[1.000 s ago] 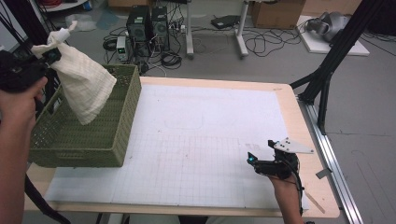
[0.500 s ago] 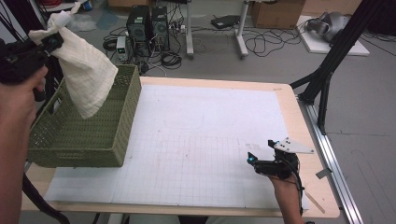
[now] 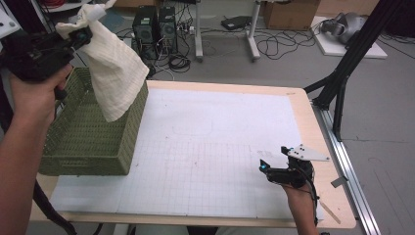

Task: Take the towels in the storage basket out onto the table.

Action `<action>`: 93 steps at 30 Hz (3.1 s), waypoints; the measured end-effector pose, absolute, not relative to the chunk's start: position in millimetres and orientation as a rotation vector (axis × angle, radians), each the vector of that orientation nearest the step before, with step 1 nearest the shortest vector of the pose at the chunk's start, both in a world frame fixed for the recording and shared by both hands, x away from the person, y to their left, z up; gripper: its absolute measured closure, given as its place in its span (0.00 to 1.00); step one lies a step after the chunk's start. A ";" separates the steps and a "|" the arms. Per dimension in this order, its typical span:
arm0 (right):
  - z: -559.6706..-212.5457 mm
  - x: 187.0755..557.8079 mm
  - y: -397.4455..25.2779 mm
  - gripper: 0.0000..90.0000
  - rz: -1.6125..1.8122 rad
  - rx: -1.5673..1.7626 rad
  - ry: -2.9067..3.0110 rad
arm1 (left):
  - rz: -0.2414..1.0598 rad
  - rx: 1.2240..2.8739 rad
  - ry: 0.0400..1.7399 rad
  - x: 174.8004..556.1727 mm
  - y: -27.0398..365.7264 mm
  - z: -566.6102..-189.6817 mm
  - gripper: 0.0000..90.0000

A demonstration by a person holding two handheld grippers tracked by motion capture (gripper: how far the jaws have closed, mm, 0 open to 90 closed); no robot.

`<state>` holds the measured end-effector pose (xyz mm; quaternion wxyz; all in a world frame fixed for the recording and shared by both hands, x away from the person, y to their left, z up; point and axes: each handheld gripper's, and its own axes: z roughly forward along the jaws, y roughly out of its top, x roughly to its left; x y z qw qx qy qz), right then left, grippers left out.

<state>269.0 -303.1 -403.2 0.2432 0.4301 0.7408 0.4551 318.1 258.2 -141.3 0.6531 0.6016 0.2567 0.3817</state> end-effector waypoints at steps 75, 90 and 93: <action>-408.7 280.7 -304.7 0.10 1.230 1.232 2.045 | 0.245 1.908 0.638 334.6 84.2 -417.8 0.85; -409.9 283.2 -293.5 0.10 1.235 1.199 2.072 | 0.425 1.744 0.787 328.7 126.2 -399.9 0.22; -410.3 283.3 -294.1 0.10 1.233 1.199 2.069 | 0.423 1.733 0.792 327.9 130.3 -402.9 0.22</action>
